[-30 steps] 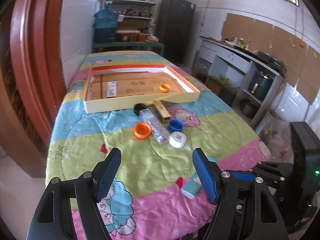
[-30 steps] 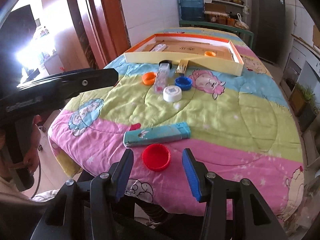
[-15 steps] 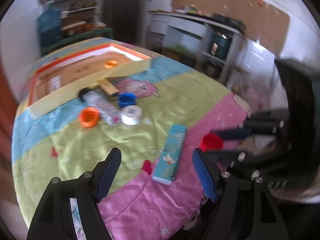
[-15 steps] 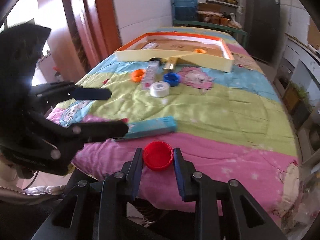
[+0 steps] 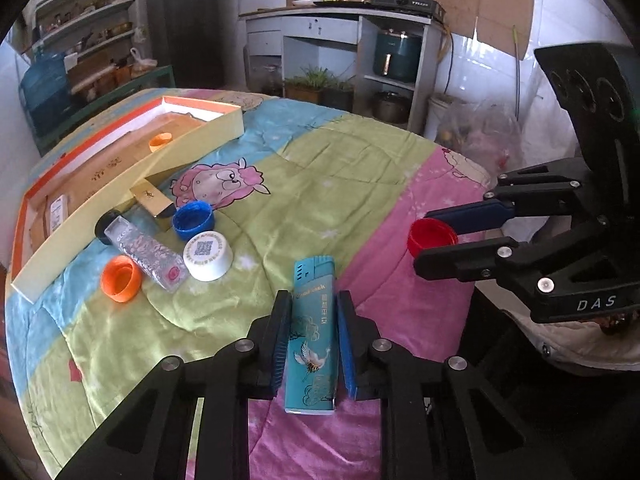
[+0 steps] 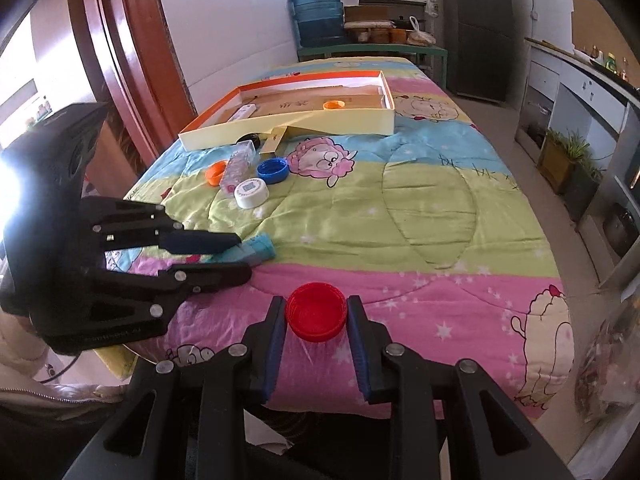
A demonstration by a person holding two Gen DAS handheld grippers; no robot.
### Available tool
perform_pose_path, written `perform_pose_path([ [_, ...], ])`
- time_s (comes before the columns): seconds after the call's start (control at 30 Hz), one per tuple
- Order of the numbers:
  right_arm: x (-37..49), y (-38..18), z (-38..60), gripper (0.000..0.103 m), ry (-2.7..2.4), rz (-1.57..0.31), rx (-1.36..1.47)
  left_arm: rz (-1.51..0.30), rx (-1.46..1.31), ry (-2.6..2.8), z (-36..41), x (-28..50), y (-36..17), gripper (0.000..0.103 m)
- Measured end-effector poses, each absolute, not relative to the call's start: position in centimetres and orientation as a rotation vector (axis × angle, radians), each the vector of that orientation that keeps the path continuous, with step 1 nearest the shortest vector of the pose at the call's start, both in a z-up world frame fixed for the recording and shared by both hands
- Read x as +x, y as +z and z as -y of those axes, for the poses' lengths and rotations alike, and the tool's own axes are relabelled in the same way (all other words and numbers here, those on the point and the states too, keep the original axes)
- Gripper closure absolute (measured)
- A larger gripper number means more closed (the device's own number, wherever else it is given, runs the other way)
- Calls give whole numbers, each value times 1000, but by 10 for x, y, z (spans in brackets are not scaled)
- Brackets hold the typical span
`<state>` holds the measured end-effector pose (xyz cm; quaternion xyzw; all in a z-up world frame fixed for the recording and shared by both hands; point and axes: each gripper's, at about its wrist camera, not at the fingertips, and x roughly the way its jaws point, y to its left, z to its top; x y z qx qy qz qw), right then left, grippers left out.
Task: Organize rigid objects
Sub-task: 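Grasp the blue lighter with the left gripper while the right gripper grasps the red cap, then carry the blue lighter with the left gripper while the right gripper carries the red cap into the tray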
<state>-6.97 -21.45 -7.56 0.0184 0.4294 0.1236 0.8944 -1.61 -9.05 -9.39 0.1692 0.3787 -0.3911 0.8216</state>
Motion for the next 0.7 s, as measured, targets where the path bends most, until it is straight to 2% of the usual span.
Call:
perform_pose_path([
  [0.33,-56,-72,206,73,305,-878,59,-801,283,-759,78,-22,-87,80],
  [0.7,-28,-56,190,73,355,-834,35,-724,115,-556,42,-2,-42,80],
])
